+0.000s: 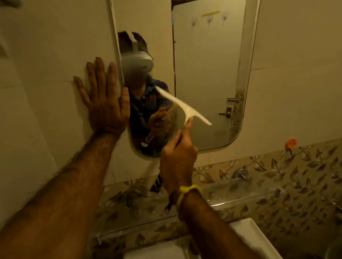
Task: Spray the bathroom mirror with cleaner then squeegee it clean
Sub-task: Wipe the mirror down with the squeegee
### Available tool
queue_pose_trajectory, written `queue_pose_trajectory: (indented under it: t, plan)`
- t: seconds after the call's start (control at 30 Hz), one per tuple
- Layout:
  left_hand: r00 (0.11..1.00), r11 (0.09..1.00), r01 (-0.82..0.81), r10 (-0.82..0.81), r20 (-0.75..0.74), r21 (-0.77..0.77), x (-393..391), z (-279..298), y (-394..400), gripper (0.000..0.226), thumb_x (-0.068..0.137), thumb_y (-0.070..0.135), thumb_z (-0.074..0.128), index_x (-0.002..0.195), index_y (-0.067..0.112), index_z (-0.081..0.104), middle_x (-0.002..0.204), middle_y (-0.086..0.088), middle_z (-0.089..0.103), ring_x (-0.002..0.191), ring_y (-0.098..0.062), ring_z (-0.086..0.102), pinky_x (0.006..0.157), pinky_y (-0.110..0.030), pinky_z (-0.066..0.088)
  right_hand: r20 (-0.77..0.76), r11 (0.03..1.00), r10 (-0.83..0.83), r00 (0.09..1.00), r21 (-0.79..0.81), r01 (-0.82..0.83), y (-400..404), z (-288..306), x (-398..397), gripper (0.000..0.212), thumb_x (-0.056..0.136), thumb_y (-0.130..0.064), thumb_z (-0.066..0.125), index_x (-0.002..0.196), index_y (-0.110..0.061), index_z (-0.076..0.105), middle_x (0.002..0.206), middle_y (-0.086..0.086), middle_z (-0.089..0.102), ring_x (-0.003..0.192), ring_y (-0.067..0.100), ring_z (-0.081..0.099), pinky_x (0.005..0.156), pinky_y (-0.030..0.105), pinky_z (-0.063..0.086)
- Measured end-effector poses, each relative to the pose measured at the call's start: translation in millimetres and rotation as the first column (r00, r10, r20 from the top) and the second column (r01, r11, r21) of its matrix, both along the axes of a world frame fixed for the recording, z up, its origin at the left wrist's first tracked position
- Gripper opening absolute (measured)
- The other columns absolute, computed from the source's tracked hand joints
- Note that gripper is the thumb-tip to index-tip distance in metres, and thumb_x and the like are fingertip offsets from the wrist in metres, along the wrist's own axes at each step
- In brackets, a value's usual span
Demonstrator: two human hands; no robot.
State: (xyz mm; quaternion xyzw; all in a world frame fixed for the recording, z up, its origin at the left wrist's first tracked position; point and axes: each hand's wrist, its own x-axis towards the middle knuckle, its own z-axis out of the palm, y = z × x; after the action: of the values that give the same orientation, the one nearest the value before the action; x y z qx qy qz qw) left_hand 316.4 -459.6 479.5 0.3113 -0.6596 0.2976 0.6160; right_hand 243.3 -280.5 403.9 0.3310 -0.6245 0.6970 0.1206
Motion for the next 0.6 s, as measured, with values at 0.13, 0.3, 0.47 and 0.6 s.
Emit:
queue_pose_trajectory:
  t: [0.13, 0.3, 0.47, 0.6]
  plan:
    - [0.997, 0.997, 0.066, -0.068, 0.028, 0.040, 6.1, 1.6, 6.0, 0.057, 0.108, 0.043, 0.031, 0.161, 0.021, 0.025, 0.167, -0.016, 0.022, 0.155, -0.036, 0.016, 0.122, -0.064, 0.003, -0.042, 0.999, -0.037, 0.998, -0.023, 0.037, -0.5, 36.7, -16.3, 0.055, 0.102, -0.020, 0.038, 0.154, -0.019, 0.019, 0.066, -0.001, 0.056, 0.051, 0.007, 0.049, 0.047, 0.017, 0.045]
    - [0.978, 0.973, 0.206, -0.208, 0.012, 0.107, 10.9, 4.5, 15.4, 0.064, 0.102, 0.041, 0.034, 0.159, 0.013, 0.027, 0.167, -0.016, 0.021, 0.156, -0.034, 0.013, 0.123, -0.062, -0.003, -0.264, 0.960, 0.042, 0.964, 0.279, 0.035, 19.4, -9.1, 0.6, 0.067, 0.099, -0.017, 0.044, 0.156, -0.020, 0.009, 0.075, 0.007, 0.063, 0.062, 0.020, 0.059, 0.056, 0.035, 0.053]
    - [0.925, 0.903, 0.378, -0.377, -0.047, 0.204, 15.5, 8.0, 22.7, 0.077, 0.094, 0.041, 0.035, 0.160, 0.004, 0.019, 0.168, -0.013, 0.019, 0.158, -0.029, 0.010, 0.125, -0.055, -0.009, -0.584, 0.950, -0.061, 0.810, 0.215, 0.226, 6.7, 27.8, -7.2, 0.058, 0.101, -0.016, 0.038, 0.155, -0.026, 0.018, 0.102, 0.006, 0.067, 0.060, 0.007, 0.050, 0.056, 0.020, 0.051]
    - [0.879, 0.844, 0.476, -0.451, -0.153, 0.249, 17.9, 5.2, 28.0, 0.079, 0.095, 0.044, 0.034, 0.160, 0.003, 0.014, 0.169, -0.017, 0.013, 0.158, -0.034, 0.005, 0.126, -0.053, -0.007, -0.674, 0.944, -0.006, 0.739, 0.241, 0.227, -0.6, 51.6, -19.1, 0.056, 0.102, -0.018, 0.029, 0.154, -0.036, 0.017, 0.116, 0.008, 0.063, 0.072, 0.018, 0.063, 0.064, 0.035, 0.060]
